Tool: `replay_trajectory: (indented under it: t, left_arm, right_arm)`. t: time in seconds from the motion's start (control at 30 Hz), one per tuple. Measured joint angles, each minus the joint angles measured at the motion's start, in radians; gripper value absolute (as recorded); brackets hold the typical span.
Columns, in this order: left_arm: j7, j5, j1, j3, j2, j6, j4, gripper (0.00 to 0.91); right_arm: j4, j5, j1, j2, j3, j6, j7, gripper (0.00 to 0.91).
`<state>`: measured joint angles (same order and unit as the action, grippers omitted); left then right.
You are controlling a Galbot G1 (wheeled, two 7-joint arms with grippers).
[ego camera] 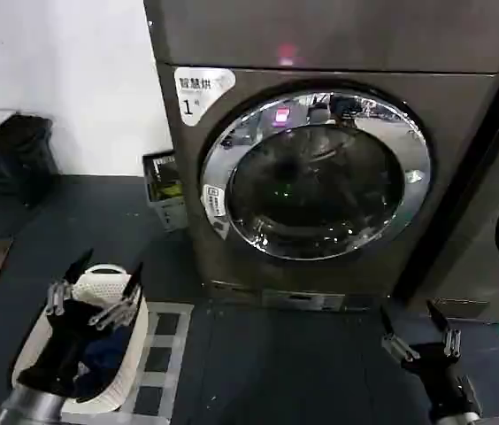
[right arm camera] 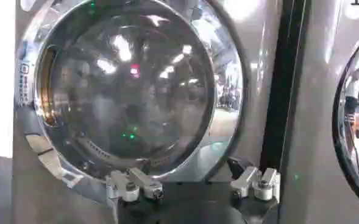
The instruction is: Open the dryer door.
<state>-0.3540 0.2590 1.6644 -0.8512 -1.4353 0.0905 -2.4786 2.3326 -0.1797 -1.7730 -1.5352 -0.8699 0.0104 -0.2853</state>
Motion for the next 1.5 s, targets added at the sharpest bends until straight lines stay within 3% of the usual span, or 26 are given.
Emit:
replay_trajectory:
  t: [0.17, 0.33, 0.57, 0.8, 1.17, 1.5]
  left_arm:
    - [-0.001, 0.006, 0.004, 0.001, -0.002, 0.005, -0.016, 0.907]
    - [-0.005, 0.006, 0.01, -0.001, 0.003, 0.002, -0.02, 0.907]
    - [-0.036, 0.003, 0.022, -0.015, 0.025, 0.015, -0.041, 0.907]
    - [-0.063, 0.009, 0.02, -0.041, 0.025, 0.033, -0.055, 0.907]
    - [-0.064, -0.022, 0.041, -0.018, 0.005, 0.06, -0.071, 0.907]
    - [-0.078, -0.031, 0.046, -0.021, -0.002, 0.068, -0.08, 0.907]
  right_arm:
    - [-0.007, -0.085, 0.059, 0.068, 0.004, 0.066, -0.048, 0.907]
    - [-0.049, -0.096, 0.159, 0.187, 0.061, 0.106, -0.072, 0.907]
    - [-0.145, -0.21, 0.357, 0.376, 0.159, 0.173, -0.079, 0.907]
    - [-0.26, -0.245, 0.551, 0.51, 0.302, 0.184, -0.106, 0.907]
    - [-0.457, -0.272, 0.884, 0.487, 0.609, 0.182, -0.121, 0.907]
    - [-0.621, -0.294, 1.068, 0.437, 0.752, 0.167, -0.156, 0.907]
